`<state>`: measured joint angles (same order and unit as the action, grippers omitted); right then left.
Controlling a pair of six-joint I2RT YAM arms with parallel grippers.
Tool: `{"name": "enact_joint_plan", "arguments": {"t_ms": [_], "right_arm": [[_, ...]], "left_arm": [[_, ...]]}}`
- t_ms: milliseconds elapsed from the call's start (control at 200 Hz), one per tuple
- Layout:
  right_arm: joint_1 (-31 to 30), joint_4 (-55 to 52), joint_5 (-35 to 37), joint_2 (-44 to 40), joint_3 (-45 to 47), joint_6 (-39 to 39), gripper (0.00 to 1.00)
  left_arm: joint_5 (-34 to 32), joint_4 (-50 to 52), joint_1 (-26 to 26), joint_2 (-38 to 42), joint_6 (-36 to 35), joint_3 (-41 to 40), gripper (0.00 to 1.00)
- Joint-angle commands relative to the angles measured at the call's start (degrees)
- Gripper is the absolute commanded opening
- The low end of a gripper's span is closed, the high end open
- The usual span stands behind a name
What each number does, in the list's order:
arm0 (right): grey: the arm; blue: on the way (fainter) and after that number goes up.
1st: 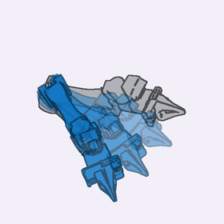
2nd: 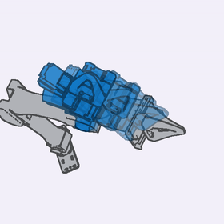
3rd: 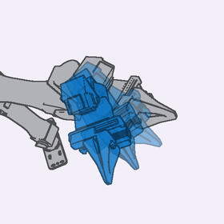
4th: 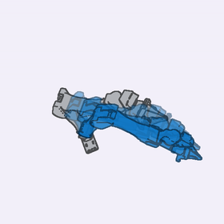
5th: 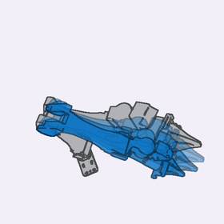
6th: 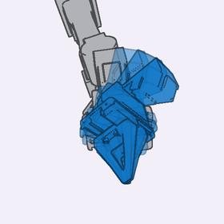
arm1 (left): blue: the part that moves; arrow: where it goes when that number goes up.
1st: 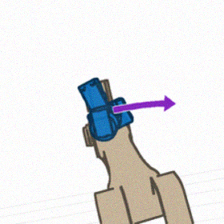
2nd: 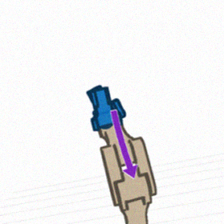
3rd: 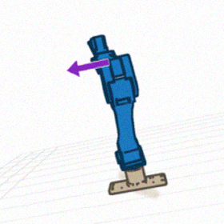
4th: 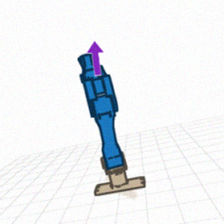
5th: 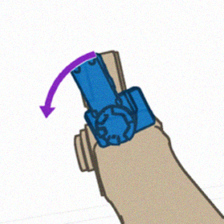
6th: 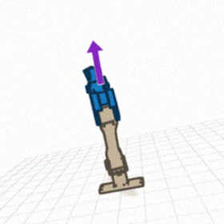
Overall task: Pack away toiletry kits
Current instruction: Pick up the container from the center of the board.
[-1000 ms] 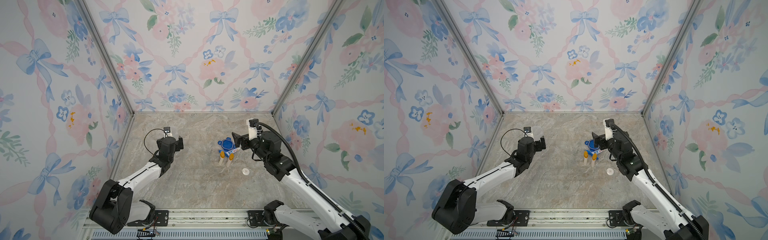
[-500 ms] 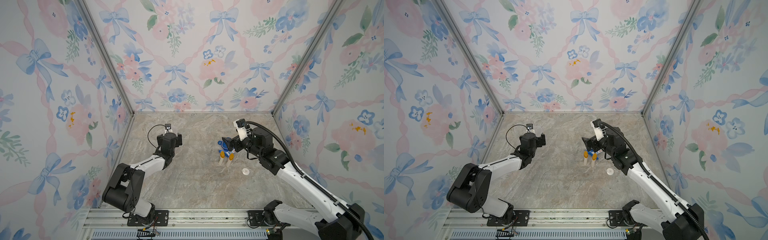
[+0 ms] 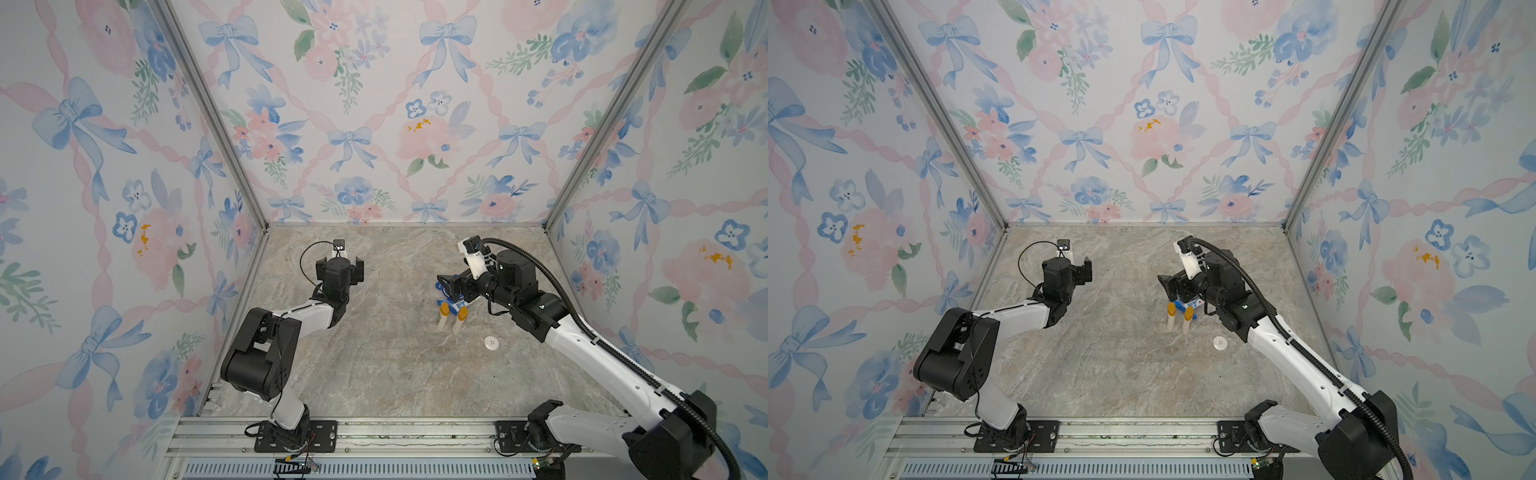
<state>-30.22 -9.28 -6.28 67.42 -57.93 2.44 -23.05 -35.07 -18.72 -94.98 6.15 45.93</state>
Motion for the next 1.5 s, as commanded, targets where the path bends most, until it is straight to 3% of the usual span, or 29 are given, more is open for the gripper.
{"name": "enact_joint_plan", "arguments": {"t_ms": [0, 155, 395, 1050, 1215, 1495], "right_arm": [[-0.6, 0.7, -0.3, 0.0, -3.2, 1.1, 0.97], [-0.6, -0.5, 3.8, -1.1, -3.5, 1.4, 0.97], [-0.5, 0.6, 4.6, -1.6, -3.6, 1.6, 0.97], [1.6, -1.5, 7.0, -7.7, -1.1, 1.2, 0.97], [1.7, -5.5, 7.1, -8.4, -0.6, 1.5, 0.97], [2.6, -14.3, 10.1, -10.9, 1.0, -0.7, 0.97]], "left_arm": [[2.8, -2.4, 0.4, -2.6, -1.7, 1.0, 0.98], [2.5, -2.3, 0.4, -3.5, -2.0, 2.2, 0.98], [2.4, -0.3, 0.7, -4.8, -1.0, 3.9, 0.98], [1.6, 2.6, 0.4, -4.3, -0.4, 4.5, 0.68], [0.8, 3.7, -1.6, -1.1, -1.1, 3.5, 0.65], [-0.5, 5.4, -9.3, 7.4, 1.1, -2.7, 0.63]]}}
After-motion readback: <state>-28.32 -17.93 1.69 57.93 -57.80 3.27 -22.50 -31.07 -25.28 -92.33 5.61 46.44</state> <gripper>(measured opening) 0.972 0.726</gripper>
